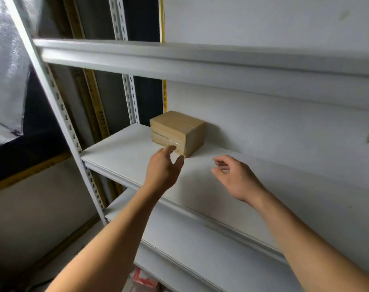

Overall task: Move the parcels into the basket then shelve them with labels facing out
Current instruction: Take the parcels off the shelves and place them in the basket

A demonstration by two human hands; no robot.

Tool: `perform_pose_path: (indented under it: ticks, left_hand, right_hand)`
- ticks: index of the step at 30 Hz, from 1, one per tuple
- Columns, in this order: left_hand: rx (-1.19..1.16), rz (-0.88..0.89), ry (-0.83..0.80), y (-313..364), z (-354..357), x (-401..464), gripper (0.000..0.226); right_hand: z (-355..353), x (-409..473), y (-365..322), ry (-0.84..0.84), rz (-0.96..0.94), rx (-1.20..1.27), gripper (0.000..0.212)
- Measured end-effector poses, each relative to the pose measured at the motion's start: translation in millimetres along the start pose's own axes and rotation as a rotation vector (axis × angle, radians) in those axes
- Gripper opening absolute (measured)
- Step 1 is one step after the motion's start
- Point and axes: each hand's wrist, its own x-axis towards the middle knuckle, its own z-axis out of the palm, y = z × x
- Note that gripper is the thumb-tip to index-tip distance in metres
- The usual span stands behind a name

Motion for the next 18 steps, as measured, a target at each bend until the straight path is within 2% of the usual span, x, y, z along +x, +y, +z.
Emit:
perform_pose_path:
  ticks: [8, 13, 18]
  left_hand:
    - [-0.109, -0.111, 0.02, -72.0, -24.5, 132.0, 0.064]
    - [-0.259, -0.221, -0.118, -98.9, -21.5, 191.0, 0.082]
    - [-0.487, -0.234, -0.225, -106.3, -10.6, 186.7, 0.077]
  right_hand:
    - [92.9, 73.4, -55.8, -0.049, 0.119, 0.267, 0.053]
    - [139.8, 90.7, -70.1, -0.009, 0.169, 0.284, 0.061]
    - [148.7, 98.9, -63.8, 0.116, 0.245, 0.225, 0.06]
